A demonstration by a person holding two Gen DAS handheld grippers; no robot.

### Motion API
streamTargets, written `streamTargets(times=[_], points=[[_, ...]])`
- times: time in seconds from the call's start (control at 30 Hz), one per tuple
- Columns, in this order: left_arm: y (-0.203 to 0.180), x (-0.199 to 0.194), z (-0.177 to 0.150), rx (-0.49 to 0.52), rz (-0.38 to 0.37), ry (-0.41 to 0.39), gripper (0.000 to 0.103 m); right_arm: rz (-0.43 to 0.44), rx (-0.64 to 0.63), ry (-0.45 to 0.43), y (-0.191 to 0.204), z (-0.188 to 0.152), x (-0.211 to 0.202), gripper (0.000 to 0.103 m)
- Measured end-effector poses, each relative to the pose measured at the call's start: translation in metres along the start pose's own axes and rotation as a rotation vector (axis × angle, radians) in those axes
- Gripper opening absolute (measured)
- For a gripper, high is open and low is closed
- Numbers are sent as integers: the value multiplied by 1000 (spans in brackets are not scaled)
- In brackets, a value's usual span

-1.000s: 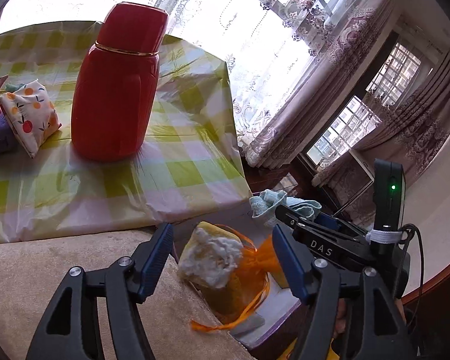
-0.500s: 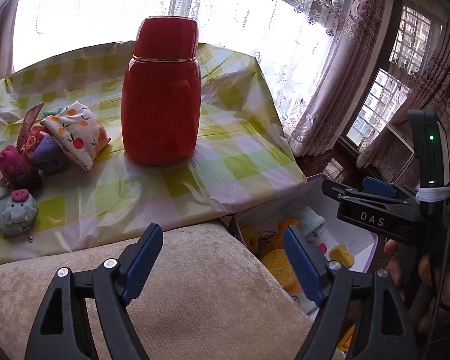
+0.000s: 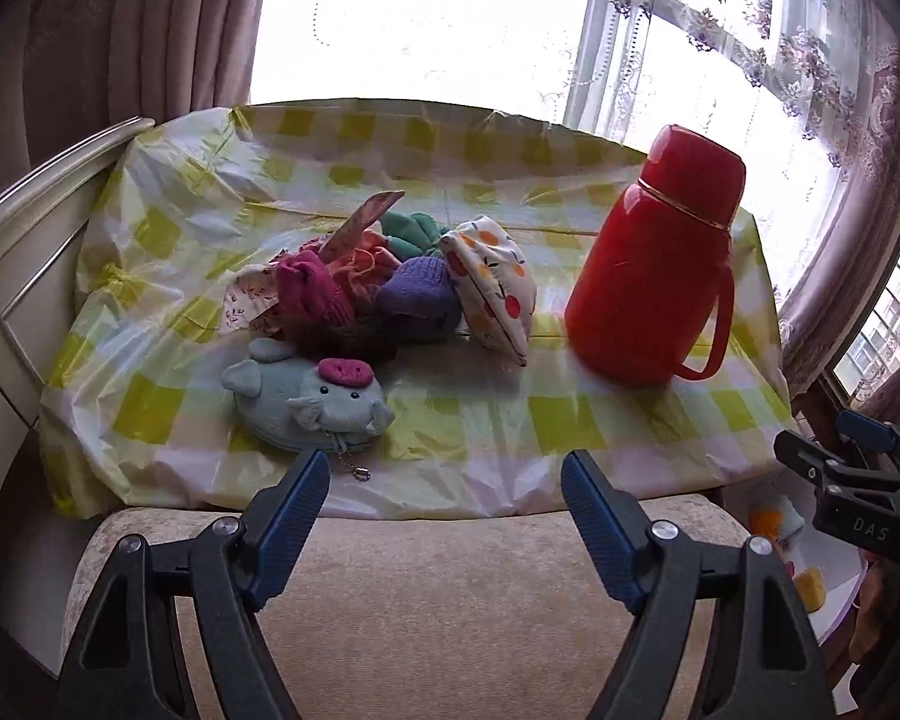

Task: Organize soft objects
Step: 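Grasp the orange-dotted white pillow with the right tool while the left tool grasps the blue plush elephant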

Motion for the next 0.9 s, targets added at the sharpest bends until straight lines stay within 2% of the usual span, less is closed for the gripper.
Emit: streamTargets(times=[0.2, 0.4, 0.7, 0.8, 0.9], points=[[61, 25, 6, -170, 24, 71, 80, 113, -10, 7, 46, 23, 31, 93], [91, 58, 4, -281, 40, 164, 80, 170, -1, 15, 74, 46, 64, 93], [93, 103, 4, -355, -2, 303, 87, 145, -46, 14, 103, 68, 108, 93], [91, 117, 7, -362, 2, 335, 93, 125, -56, 17, 108, 73, 122, 93], [91, 129, 12, -372, 17, 352, 93, 108, -67, 14, 112, 81, 134, 93]])
Point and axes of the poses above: each gripper's, at about its wrist camera, not at the fingertips, and x roughly the way its jaws point, y to its left, z to its top, the point moved 7 cm from there along x, roughly the way its jaws point, and after that the axes turned 14 degrees about z, right-handed, at the moved point
